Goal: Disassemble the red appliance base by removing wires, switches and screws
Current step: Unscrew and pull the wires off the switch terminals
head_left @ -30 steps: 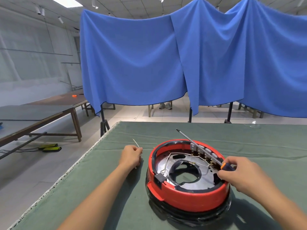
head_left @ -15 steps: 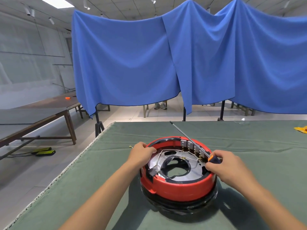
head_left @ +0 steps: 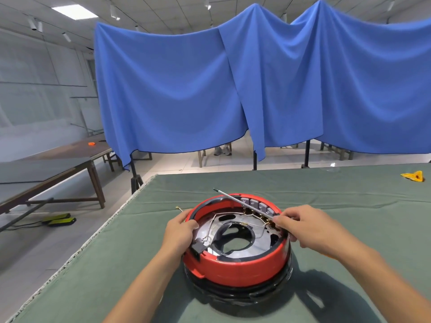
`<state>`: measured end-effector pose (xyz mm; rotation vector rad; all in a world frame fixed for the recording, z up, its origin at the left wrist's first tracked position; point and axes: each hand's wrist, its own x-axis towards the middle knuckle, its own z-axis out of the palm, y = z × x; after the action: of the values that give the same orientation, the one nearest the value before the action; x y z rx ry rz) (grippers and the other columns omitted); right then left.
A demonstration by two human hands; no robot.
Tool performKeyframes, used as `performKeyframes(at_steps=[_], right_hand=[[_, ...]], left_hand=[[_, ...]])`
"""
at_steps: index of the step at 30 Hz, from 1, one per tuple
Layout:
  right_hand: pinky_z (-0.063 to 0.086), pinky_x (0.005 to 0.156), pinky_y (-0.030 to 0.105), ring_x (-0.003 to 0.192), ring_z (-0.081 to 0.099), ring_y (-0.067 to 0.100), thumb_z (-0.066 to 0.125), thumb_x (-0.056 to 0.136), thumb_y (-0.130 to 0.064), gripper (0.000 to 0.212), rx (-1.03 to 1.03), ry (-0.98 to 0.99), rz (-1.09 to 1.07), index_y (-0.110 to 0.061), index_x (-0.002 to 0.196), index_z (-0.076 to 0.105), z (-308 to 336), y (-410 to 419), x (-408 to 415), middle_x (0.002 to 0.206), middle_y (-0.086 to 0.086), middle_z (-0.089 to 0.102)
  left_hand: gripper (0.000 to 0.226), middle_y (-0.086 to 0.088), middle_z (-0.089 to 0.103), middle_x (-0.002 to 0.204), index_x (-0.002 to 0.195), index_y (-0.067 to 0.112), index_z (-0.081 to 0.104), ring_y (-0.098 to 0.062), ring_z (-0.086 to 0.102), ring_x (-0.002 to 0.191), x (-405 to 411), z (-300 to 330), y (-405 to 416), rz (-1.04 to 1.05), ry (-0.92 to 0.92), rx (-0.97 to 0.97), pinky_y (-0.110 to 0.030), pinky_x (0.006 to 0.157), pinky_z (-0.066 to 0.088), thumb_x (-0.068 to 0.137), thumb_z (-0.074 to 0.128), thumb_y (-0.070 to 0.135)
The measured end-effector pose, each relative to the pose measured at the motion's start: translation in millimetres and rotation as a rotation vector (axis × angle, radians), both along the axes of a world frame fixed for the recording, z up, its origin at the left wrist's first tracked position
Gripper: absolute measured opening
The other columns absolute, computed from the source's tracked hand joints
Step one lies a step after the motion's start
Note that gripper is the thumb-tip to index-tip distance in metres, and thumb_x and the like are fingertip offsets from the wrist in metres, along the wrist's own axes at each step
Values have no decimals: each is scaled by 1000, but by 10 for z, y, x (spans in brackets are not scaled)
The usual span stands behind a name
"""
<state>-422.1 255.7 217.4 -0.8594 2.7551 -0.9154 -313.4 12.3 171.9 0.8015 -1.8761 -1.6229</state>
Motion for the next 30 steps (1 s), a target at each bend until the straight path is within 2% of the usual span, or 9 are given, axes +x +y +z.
performKeyframes(at_steps=[3,6,8,14,16,19,22,26,30], right_hand=[[51,71,30,63,55,1,59,83,-58,21,51,59,74,-42,79,72,159,49,29,55,-19,59],[44,59,27,66,57,0,60,79,-62,18,134,159,119,-49,82,72,245,55,75,54,-28,58],[42,58,26,72,58,0,60,78,-63,17,163,221,131,-52,85,71,257,44,101,57,-28,59],[37,56,22,70,55,-2,62,77,-59,16,120,284,147,-50,85,72,241,-2,172,61,-25,58],[36,55,21,70,55,-1,61,76,-60,16,116,342,146,-50,85,71,264,0,214,62,-24,59],[36,57,19,77,59,5,58,75,-62,22,169,475,148,-50,89,69,308,7,301,77,-22,67],[41,61,24,86,61,10,57,76,-61,24,217,544,144,-50,93,69,334,7,352,89,-20,70],[34,54,19,81,60,10,58,77,-60,21,275,573,128,-53,94,69,322,29,331,82,-22,68],[33,54,17,80,60,9,58,76,-59,20,271,534,171,-53,92,69,270,26,288,78,-22,67]], left_hand=[[42,-8,59,68,91,18,74,-19,48,62,24,-7,14,-12,37,44,-28,58,41,74,47,-10],[47,3,58,54,91,18,73,-10,44,44,4,-14,32,37,84,76,-22,46,39,73,44,-15],[49,8,58,49,94,15,72,-3,45,39,-11,-1,47,71,101,63,-17,44,41,74,42,-18],[45,-4,52,59,90,5,72,0,45,36,90,52,57,159,204,89,-8,39,39,76,37,-20],[44,-4,53,59,87,5,73,-1,48,39,120,48,46,159,222,105,-10,41,42,76,39,-19],[42,-5,54,60,82,9,74,-7,50,46,143,25,8,159,209,113,-15,45,47,76,42,-17],[41,-4,55,62,84,12,75,-9,47,49,141,-4,-40,172,157,72,-21,47,45,74,45,-14],[39,-8,56,68,80,6,72,1,46,38,141,24,-31,193,197,67,-11,40,40,74,42,-17],[37,-7,58,70,80,7,72,1,47,37,156,27,-71,161,162,55,-10,39,39,77,45,-17]])
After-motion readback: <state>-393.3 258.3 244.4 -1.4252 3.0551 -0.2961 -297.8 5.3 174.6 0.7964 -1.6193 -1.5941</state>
